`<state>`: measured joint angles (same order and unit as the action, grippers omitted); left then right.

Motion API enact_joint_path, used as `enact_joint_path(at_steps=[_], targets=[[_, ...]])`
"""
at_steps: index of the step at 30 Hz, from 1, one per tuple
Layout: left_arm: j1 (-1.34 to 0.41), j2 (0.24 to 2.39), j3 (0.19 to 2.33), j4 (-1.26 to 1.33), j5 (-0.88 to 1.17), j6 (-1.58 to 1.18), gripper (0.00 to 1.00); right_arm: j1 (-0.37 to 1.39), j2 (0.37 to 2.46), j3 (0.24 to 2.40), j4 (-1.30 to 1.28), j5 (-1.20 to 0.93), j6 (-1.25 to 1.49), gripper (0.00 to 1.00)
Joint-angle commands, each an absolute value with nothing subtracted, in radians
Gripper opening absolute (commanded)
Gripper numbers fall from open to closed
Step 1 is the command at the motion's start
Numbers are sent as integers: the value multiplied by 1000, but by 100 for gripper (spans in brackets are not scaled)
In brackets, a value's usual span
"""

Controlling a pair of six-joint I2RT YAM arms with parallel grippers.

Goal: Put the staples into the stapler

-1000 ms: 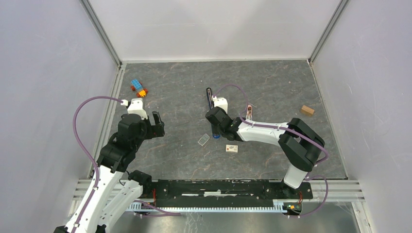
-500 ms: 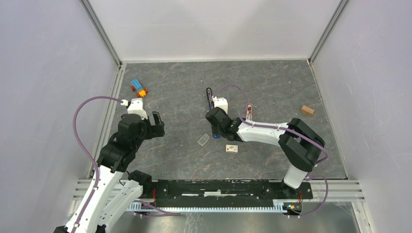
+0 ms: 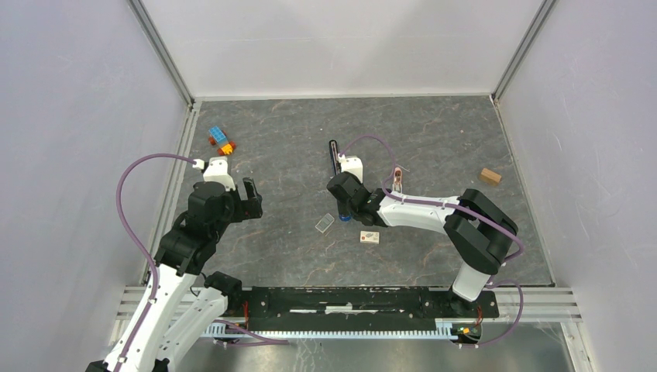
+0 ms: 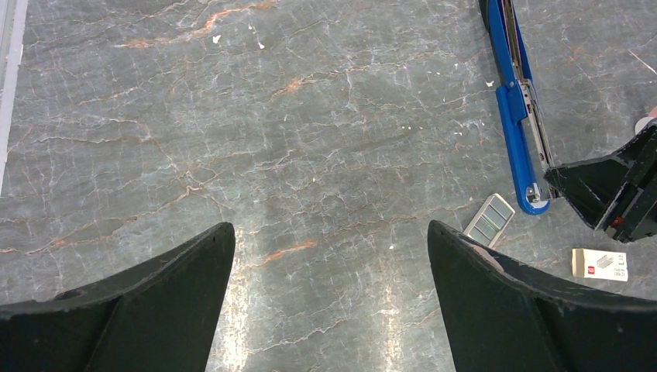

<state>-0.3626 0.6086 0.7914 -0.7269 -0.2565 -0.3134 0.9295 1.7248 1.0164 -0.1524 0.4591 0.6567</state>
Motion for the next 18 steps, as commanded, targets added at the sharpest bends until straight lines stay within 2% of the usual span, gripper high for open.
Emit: enact_joint_path(at_steps=[1,11,18], targets=[[-366,604,790,-693,-253,-325,100,935,1706,1012,-191,496,646,28],[-366,606,788,-693,-254,-324,100,935,1685,1059,-191,484,591,29],[-367,619,788,-693,-250,-336,100,933,1690,1096,-196,473,524,40]])
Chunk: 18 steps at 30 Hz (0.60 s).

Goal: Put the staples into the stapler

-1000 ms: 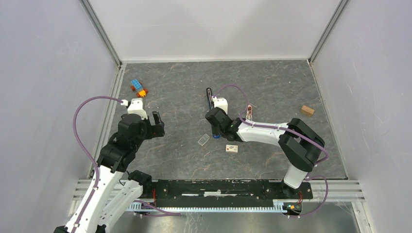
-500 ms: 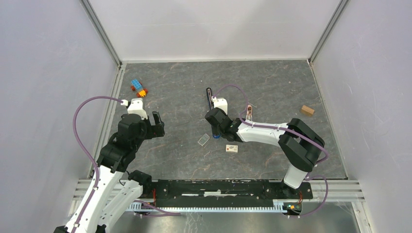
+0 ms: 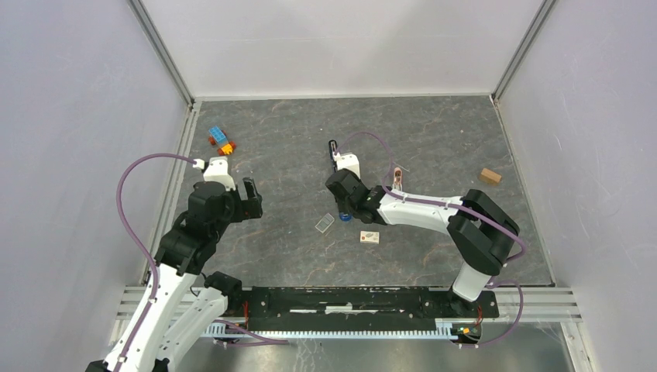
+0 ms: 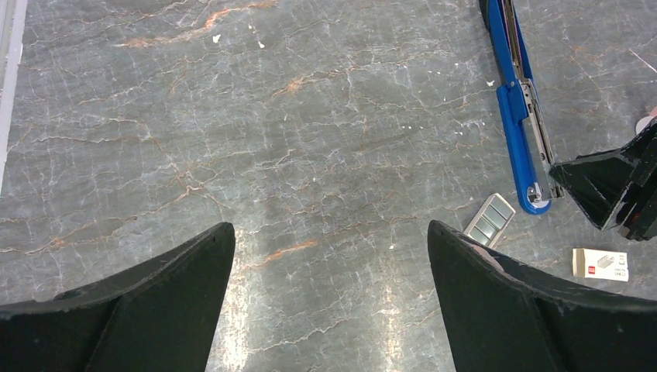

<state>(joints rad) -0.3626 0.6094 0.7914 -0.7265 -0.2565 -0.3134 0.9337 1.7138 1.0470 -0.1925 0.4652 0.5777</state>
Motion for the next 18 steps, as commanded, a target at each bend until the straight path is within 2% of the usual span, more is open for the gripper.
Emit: enact_joint_path(at_steps=[1,12,18], targets=[[-367,625,790,-695,-242,-344,100,933,1700,1107,-205,469,520,41],[-358,780,826,-720,-52,-411,95,932,1761,1107,-207,429,480,42],[-343,850,794,-660,132,-518,89,932,1792,1094,-204,427,464,42]])
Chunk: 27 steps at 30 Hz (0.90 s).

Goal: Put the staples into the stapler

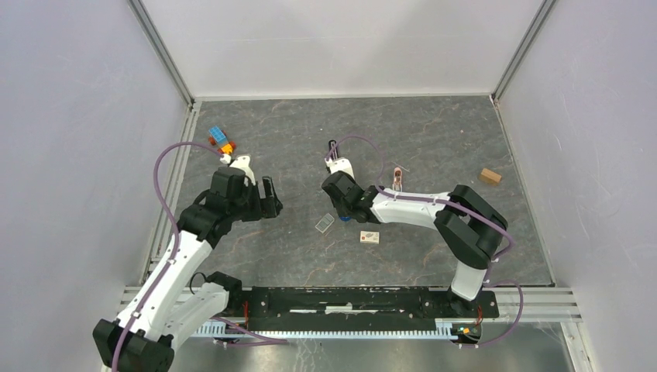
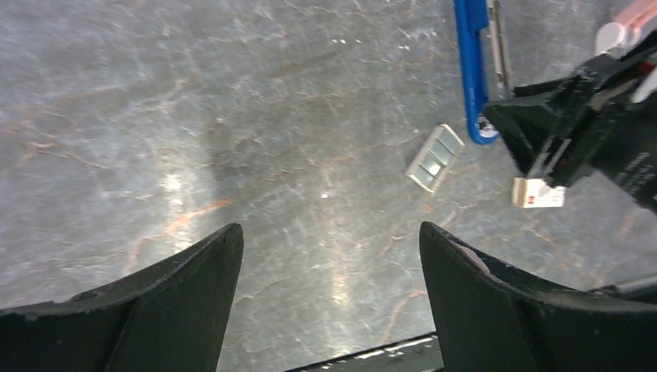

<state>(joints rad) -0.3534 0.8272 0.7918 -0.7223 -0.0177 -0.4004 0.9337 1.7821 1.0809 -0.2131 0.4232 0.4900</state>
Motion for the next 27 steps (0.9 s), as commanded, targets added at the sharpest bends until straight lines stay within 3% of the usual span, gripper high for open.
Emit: enact_joint_path(at_steps=[1,14,27], targets=[[-341,858,789,-649,145,-536,88,933,1785,1086,-198,438,455,40],[-333,1128,795,-351,224,-741,76,884,1643,841,50,344,249,24],[-327,1637,979,55,124,-796,79,863,1572,707,192,262,119,13]])
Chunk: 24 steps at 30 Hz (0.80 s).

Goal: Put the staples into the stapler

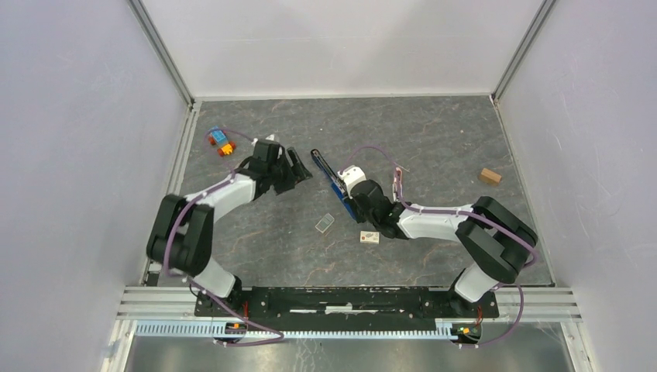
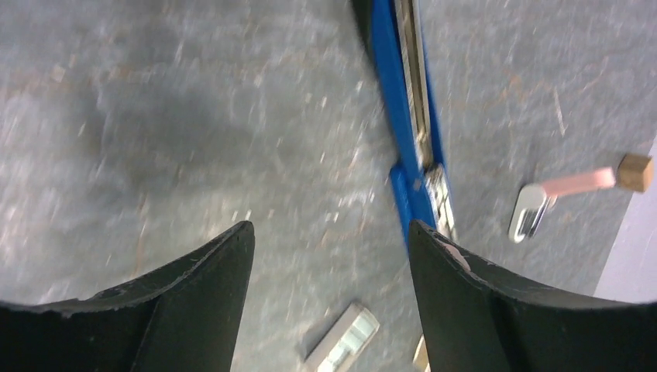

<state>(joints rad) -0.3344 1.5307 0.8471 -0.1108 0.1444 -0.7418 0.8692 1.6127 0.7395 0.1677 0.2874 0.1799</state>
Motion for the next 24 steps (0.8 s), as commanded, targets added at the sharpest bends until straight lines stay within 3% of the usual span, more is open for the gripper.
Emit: enact_joint_path(at_steps=[1,21,24], targets=[[-329,1674,1000,65,132,-797,79,860,1563,700,196,261,113,13],[-301,2025,1200,78,167,-971,79,836,1552,660,255,201,81,17],[-299,2048,1225,77,178,-969,79,835,1550,681,232,201,87,26]])
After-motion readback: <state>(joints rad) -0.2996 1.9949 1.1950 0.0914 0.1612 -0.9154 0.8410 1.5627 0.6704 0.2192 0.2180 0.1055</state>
